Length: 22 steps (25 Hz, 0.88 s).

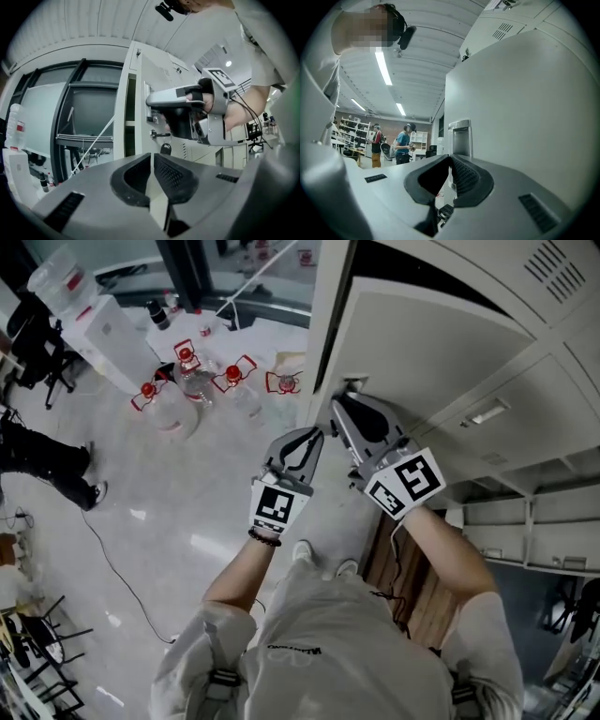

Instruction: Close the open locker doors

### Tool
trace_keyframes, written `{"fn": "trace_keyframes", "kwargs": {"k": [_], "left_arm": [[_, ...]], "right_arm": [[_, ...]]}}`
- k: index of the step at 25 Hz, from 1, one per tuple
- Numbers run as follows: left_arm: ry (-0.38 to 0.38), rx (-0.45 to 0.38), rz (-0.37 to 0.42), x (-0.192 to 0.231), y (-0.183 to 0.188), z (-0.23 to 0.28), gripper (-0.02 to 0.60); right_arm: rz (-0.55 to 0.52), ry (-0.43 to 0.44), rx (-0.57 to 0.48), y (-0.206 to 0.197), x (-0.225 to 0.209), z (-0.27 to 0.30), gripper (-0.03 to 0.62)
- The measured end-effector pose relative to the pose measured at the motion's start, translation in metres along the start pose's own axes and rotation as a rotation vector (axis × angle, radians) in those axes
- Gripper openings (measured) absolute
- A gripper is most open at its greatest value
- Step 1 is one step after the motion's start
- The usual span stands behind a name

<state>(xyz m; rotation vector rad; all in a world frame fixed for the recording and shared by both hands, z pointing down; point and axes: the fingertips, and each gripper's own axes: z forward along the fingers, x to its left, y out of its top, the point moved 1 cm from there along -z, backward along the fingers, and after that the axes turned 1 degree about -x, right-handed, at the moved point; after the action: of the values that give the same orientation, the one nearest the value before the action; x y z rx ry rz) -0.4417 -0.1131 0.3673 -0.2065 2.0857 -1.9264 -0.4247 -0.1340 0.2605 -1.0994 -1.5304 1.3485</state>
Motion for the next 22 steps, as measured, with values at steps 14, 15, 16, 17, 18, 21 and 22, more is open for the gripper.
{"fn": "trace_keyframes", "kwargs": {"k": [14,15,16,17,18,21,22], "left_arm": [[0.133,0.006,0.015,0.042,-0.020,0.063,0.011],[0.135,0.003,0.015,0.045,-0.021,0.067,0.009],[0.136,0.002,0.013,0.047,-0.021,0.070,0.008],[0.137,0.001,0.012,0.049,-0.021,0.073,0.006],[0.138,0.001,0.010,0.051,-0.022,0.076,0.006],[0.144,0.004,0.006,0.055,-0.022,0.083,0.006],[0.146,0.006,0.006,0.056,-0.023,0.085,0.006]], "right_arm": [[-0.023,-0.246,-0.014,-0.004,-0.045,0.043,0.029],[-0.024,-0.264,-0.014,-0.004,-0.049,0.045,0.029],[-0.023,-0.281,-0.014,-0.005,-0.052,0.047,0.029],[-0.022,-0.296,-0.013,-0.005,-0.055,0.049,0.029],[-0.021,-0.309,-0.012,-0.005,-0.058,0.050,0.029],[-0.026,-0.341,-0.014,-0.005,-0.064,0.054,0.028],[-0.026,-0.351,-0.015,-0.005,-0.066,0.055,0.028]]}}
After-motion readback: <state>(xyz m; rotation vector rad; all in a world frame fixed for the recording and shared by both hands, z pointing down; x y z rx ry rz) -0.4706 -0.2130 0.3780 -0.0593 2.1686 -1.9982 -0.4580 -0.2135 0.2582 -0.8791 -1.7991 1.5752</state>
